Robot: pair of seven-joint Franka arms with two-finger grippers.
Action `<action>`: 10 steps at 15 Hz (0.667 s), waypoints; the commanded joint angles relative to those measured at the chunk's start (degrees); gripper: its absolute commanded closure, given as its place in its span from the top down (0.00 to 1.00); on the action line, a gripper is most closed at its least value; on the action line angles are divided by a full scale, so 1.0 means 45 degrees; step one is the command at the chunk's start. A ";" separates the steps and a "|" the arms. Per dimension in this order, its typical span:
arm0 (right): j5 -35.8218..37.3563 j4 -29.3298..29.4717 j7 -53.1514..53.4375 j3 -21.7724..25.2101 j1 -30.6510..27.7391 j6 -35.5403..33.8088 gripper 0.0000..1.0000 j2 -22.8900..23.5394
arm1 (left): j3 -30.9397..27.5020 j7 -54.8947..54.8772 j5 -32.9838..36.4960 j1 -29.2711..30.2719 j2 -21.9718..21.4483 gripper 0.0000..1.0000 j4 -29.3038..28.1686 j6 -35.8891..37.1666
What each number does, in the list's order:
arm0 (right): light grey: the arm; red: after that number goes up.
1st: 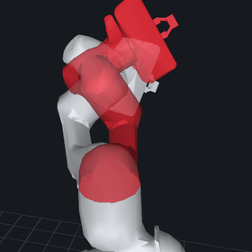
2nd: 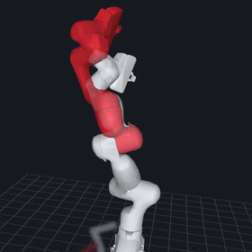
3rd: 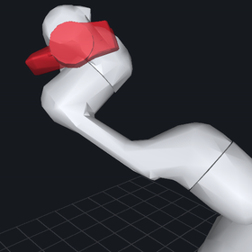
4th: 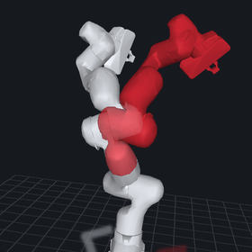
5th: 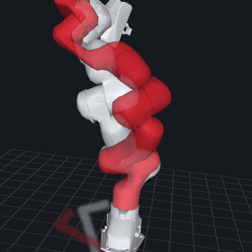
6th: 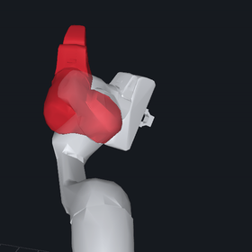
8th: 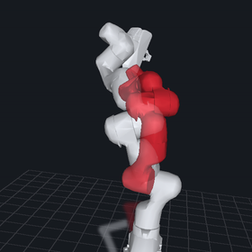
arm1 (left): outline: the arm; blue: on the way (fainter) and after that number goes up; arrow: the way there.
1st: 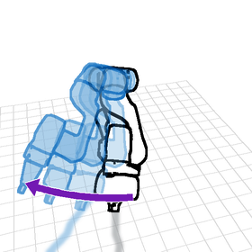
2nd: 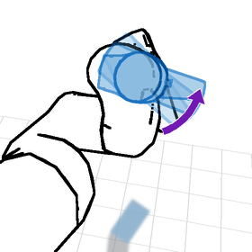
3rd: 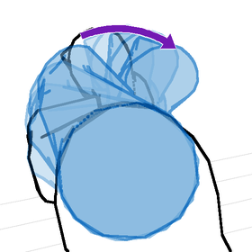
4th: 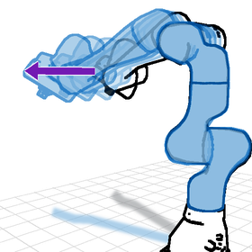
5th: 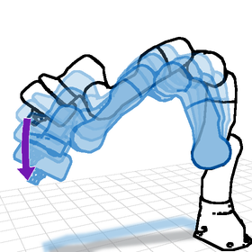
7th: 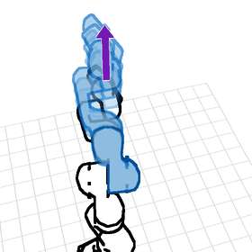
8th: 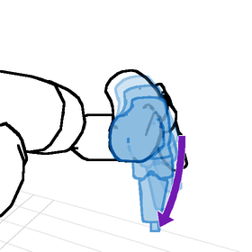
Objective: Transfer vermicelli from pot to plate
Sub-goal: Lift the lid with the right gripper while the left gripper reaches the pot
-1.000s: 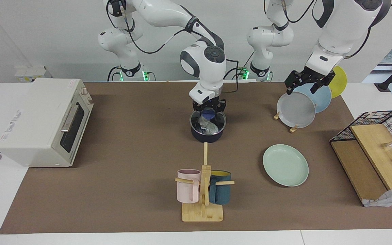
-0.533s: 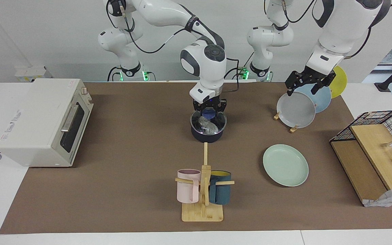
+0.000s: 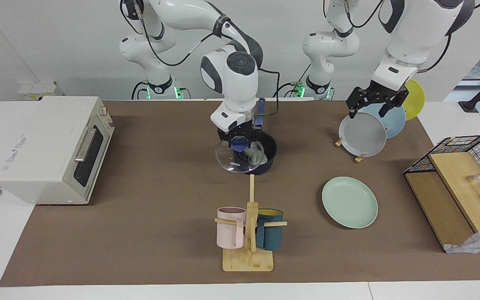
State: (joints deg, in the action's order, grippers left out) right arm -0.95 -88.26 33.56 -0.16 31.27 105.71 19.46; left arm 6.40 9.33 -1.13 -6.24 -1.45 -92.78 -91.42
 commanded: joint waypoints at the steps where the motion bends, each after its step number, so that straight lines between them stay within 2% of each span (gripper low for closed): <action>1: 0.0035 0.0043 -0.1983 -0.0121 -0.1319 -0.0735 0.42 -0.0359 | -0.0016 0.0987 0.0154 -0.1284 0.0010 1.00 -0.0669 -0.0639; 4: 0.0035 -0.0210 -0.4365 -0.0102 -0.2900 -0.0892 0.42 -0.0417 | -0.0015 0.2628 -0.0333 -0.2845 0.0282 1.00 -0.1860 -0.2336; 6: 0.0074 -0.0366 -0.6084 -0.0102 -0.3917 -0.0893 0.42 -0.0437 | -0.0016 0.3994 -0.0354 -0.4076 0.1158 1.00 -0.2175 -0.3643; 8: 0.0094 -0.1182 -0.7394 -0.0102 -0.4758 -0.0505 0.42 -0.0689 | -0.0016 0.4993 -0.0373 -0.5131 0.2232 1.00 -0.2545 -0.5165; 10: 0.0171 -0.2004 -0.7770 -0.0063 -0.5034 0.0043 0.42 -0.0982 | -0.0016 0.5075 -0.0354 -0.5428 0.2568 1.00 -0.3440 -0.6728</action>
State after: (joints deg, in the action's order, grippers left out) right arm -0.92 -91.73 0.53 0.22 9.51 103.05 18.37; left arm 7.45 31.51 -2.17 -29.17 8.70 -104.99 -115.83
